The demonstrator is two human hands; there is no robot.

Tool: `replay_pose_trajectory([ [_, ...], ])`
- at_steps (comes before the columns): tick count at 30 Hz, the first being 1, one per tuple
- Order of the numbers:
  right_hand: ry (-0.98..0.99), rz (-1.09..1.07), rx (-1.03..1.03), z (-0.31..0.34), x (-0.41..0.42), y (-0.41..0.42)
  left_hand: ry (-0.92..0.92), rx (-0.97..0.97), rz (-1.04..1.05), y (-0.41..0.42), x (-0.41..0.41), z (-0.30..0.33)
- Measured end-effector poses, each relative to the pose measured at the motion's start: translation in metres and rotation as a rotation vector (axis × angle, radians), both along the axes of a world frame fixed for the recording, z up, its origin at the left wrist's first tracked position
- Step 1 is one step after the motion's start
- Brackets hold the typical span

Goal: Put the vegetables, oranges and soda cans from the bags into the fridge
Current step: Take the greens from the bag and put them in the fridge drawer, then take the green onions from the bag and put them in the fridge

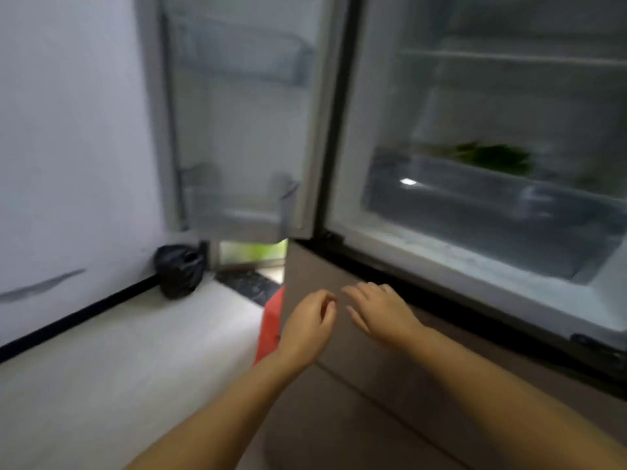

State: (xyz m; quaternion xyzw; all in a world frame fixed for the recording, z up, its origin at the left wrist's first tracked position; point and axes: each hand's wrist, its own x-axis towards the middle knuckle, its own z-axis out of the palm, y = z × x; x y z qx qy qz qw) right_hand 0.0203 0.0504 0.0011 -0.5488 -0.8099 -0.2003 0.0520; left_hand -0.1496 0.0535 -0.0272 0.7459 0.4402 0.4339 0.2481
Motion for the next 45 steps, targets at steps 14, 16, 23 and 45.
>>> replay_pose_trajectory([
  [14, 0.096, 0.509, -0.509, -0.173, -0.452, -0.123, 0.296, -0.551, 0.734, -0.262, -0.518, -0.167],
  [16, 0.064, 0.606, -0.568, -0.188, -0.535, -0.146, 0.338, -0.57, 0.849, -0.311, -0.597, -0.166],
  [23, 0.125, 0.82, -0.675, -0.194, -0.771, -0.205, 0.375, -0.699, 1.14, -0.41, -0.792, -0.154],
  [45, -0.137, 0.862, -0.859, -0.215, -1.203, -0.031, 0.209, -0.875, 1.177, -0.256, -1.149, -0.2],
])
